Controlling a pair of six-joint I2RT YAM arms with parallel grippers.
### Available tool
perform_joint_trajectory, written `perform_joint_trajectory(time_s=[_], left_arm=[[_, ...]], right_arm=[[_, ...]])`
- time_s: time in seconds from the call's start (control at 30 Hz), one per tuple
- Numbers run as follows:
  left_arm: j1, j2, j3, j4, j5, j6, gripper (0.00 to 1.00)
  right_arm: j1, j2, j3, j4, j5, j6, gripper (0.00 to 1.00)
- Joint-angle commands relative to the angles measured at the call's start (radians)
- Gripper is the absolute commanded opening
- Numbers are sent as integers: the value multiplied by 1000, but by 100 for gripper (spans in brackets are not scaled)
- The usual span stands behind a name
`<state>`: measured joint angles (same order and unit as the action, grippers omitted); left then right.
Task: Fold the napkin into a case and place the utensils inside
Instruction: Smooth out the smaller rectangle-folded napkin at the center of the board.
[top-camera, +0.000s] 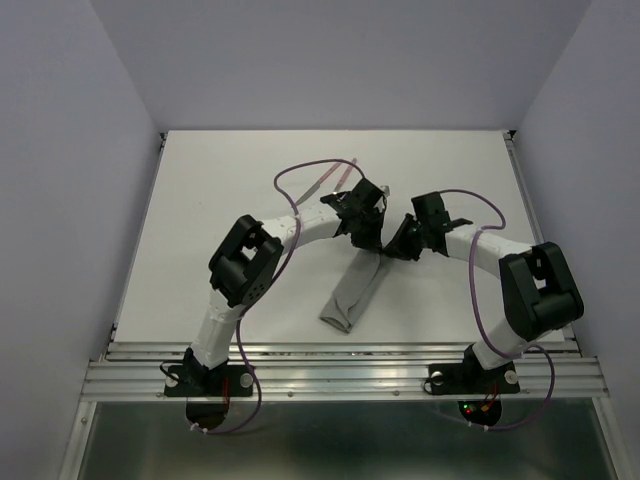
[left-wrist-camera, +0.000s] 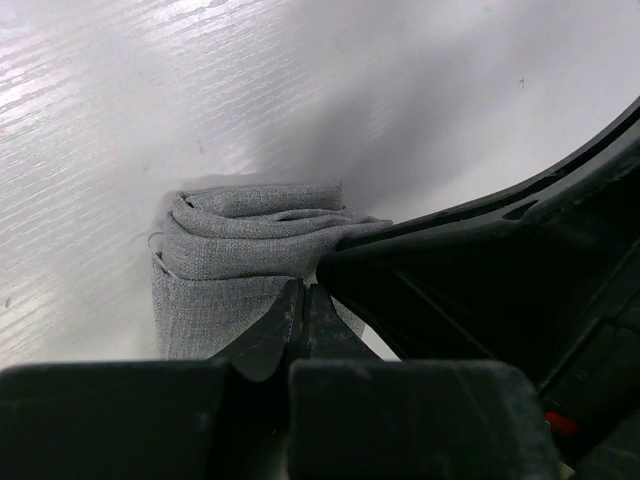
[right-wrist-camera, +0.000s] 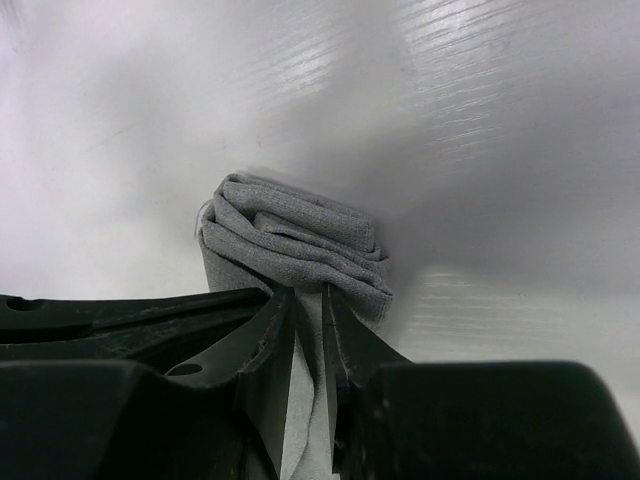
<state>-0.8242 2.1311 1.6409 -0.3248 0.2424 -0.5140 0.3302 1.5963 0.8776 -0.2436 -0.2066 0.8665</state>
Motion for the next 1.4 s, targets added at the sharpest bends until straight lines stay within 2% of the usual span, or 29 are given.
perform_joint_trajectory(time_s=[0.0,0.53,0.8,1.13,1.23,1.33,1.37], left_arm=[[5,-88,-18,50,58,-18,0],[16,-85,-27,105,182,-73,0],[31,-57,-53,159,195,-162,0],[33,-59,-84,182,192,-204,0],[31,-86,-90,184,184,-187,7],[31,-123,-87,161,213,-166,24],[28,-146,-93,150,222,-159,37]], right_arm=[[1,5,-20,43,26,-18,23],[1,83,-20,75,30,6,23],[1,88,-22,75,35,14,23],[1,79,-26,75,36,23,23],[1,57,-26,73,36,22,23],[1,51,-17,66,41,14,23],[1,53,-14,60,42,14,23]])
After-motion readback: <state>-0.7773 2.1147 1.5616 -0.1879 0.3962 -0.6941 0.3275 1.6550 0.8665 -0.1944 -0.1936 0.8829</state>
